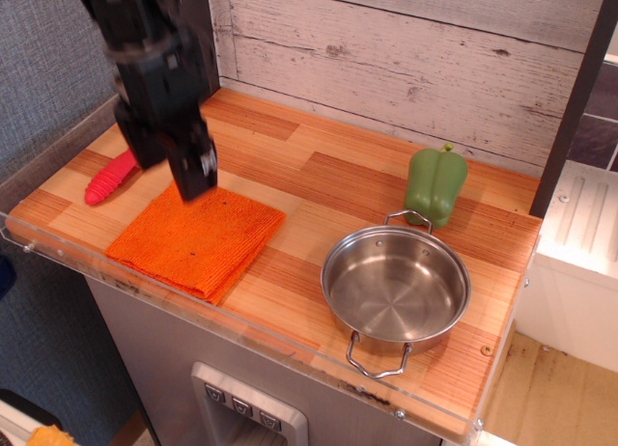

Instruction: PICK UPTHE ORANGE TOWEL PUT ON THE ANOTHER SIDE OF THE TABLE

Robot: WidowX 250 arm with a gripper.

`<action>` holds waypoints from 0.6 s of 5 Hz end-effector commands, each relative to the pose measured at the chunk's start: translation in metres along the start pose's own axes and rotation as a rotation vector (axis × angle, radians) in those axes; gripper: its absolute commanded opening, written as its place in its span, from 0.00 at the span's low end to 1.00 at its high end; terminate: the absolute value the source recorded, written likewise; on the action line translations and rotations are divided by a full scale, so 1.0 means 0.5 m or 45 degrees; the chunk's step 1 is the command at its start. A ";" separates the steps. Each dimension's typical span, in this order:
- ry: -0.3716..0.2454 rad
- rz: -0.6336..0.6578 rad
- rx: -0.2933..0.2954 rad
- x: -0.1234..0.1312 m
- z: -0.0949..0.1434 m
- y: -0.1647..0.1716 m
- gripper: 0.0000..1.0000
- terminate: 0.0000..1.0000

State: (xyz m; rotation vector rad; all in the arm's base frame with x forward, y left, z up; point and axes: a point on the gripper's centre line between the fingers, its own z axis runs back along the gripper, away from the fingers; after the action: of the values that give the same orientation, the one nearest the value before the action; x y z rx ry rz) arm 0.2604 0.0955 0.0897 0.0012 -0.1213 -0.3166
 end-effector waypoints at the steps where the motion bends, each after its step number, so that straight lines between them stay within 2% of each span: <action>1: 0.000 0.148 0.083 -0.036 0.076 0.037 1.00 0.00; 2: 0.038 0.262 0.104 -0.053 0.074 0.051 1.00 0.00; 3: 0.038 0.262 0.104 -0.053 0.074 0.051 1.00 0.00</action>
State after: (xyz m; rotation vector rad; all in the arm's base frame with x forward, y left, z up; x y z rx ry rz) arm 0.2379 0.1270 0.1097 0.0507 -0.0609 -0.1101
